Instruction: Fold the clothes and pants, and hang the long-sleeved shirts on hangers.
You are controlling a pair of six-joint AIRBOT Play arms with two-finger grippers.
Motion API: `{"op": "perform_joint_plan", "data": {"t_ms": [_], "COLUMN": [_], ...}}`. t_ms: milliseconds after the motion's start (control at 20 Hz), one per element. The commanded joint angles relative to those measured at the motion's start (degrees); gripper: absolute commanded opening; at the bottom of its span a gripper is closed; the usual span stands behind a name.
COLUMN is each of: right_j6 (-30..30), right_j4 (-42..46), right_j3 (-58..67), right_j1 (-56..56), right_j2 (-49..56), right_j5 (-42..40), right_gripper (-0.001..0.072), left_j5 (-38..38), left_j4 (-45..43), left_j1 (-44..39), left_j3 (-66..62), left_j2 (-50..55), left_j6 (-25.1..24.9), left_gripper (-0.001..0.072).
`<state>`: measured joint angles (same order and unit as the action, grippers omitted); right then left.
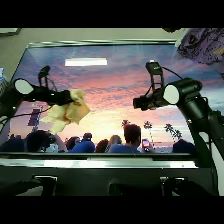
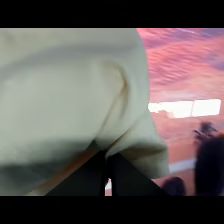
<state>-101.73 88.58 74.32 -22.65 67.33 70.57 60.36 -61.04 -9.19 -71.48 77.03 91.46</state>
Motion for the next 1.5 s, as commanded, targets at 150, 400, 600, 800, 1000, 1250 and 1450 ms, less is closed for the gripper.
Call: {"op": "perform_joint_plan", "data": {"t_ms": [150,400,600,800,1000,1250,1450], "right_j6": [2.05,2.12,2.14,-0.63,11.32,25.09,29.31], "right_j4": [13.05,14.14,17.11,11.15,-33.27,-50.47,-56.35], "right_j3": [0.07,-0.13,-0.92,-4.42,-23.69,-39.06,-39.8], "right_j1": [-0.04,-0.04,0.13,14.12,33.22,28.96,19.82], "right_j2": [-9.7,-13.51,-13.46,-13.44,-9.66,-1.25,4.09], "right_j5": [13.42,14.38,11.26,4.66,-2.25,-11.06,-19.5], "right_gripper": [0.0145,0.0319,0.05,0.0567,0.0481,0.0618,0.0618], "left_j5": [-13.57,-21.24,-12.68,-0.48,5.22,5.84,5.64], "left_j4": [6.86,6.97,5.88,-2.16,-3.96,-3.93,-3.96], "left_j1": [-24.61,-33.64,-26.67,-10.8,3.45,12.9,14.95], "left_j3": [-0.28,-0.31,-0.33,-0.33,-0.31,-0.31,-0.31], "left_j2": [2.45,12.44,9.92,-0.79,-7.65,-8.41,-8.41], "left_j6": [11.1,14.29,14.12,8.59,5.84,5.86,5.86], "left_gripper": [0.0011,0.0429,0.0638,0.0637,0.0635,0.0634,0.0632]}}
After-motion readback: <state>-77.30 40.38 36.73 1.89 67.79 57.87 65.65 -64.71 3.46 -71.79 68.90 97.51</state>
